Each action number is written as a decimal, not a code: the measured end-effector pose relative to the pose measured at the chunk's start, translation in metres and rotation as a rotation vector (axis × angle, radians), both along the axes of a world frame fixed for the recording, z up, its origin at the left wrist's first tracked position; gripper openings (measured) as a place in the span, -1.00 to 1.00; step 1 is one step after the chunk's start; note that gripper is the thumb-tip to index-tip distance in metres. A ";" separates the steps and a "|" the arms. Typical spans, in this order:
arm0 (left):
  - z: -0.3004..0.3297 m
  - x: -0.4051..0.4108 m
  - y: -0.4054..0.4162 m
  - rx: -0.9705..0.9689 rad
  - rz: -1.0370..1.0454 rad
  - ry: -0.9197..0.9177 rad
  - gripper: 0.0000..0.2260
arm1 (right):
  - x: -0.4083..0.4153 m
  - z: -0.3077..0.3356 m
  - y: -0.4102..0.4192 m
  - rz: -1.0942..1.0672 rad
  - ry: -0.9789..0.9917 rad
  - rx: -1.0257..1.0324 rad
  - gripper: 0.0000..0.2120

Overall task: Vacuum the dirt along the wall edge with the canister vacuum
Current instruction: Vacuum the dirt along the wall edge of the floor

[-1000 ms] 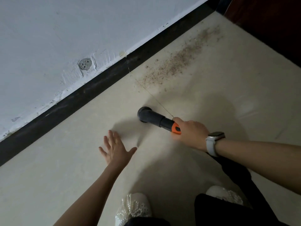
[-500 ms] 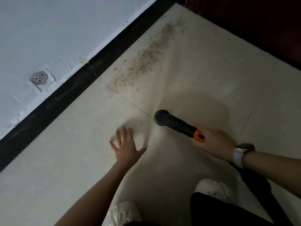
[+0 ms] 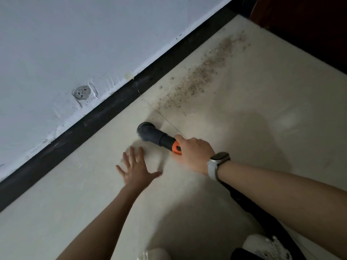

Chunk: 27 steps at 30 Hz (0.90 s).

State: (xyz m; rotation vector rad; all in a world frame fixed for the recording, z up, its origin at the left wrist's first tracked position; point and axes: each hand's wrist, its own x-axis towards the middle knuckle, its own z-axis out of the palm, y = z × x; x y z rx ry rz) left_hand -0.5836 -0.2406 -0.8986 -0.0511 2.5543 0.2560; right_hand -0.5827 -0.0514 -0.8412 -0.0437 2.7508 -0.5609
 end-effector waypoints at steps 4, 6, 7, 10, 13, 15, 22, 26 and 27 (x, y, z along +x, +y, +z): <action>-0.002 -0.024 -0.009 -0.004 0.020 -0.088 0.16 | -0.040 0.001 -0.001 -0.013 -0.015 0.014 -0.65; -0.002 -0.032 -0.008 0.016 -0.006 -0.126 0.20 | -0.067 0.003 0.010 -0.074 -0.017 0.030 -0.63; -0.002 -0.034 -0.007 0.023 -0.015 -0.141 0.21 | -0.078 0.002 0.015 -0.107 -0.011 0.047 -0.61; 0.000 -0.037 -0.006 0.031 -0.031 -0.166 0.23 | -0.098 -0.002 0.025 -0.198 0.037 0.095 -0.61; 0.000 -0.035 -0.007 0.014 -0.057 -0.161 0.24 | -0.111 -0.004 0.024 -0.261 0.097 0.110 -0.61; 0.000 -0.035 -0.007 0.008 -0.058 -0.152 0.25 | -0.114 -0.005 0.023 -0.254 0.119 0.104 -0.61; -0.003 -0.034 -0.008 -0.018 -0.036 -0.140 0.29 | -0.082 -0.003 -0.029 0.043 0.079 -0.047 -0.70; -0.005 -0.032 -0.012 -0.060 -0.034 -0.128 0.33 | -0.085 -0.001 -0.033 0.050 0.054 -0.039 -0.69; -0.005 -0.032 -0.012 -0.062 -0.033 -0.130 0.33 | -0.089 0.001 -0.024 0.025 0.045 -0.027 -0.68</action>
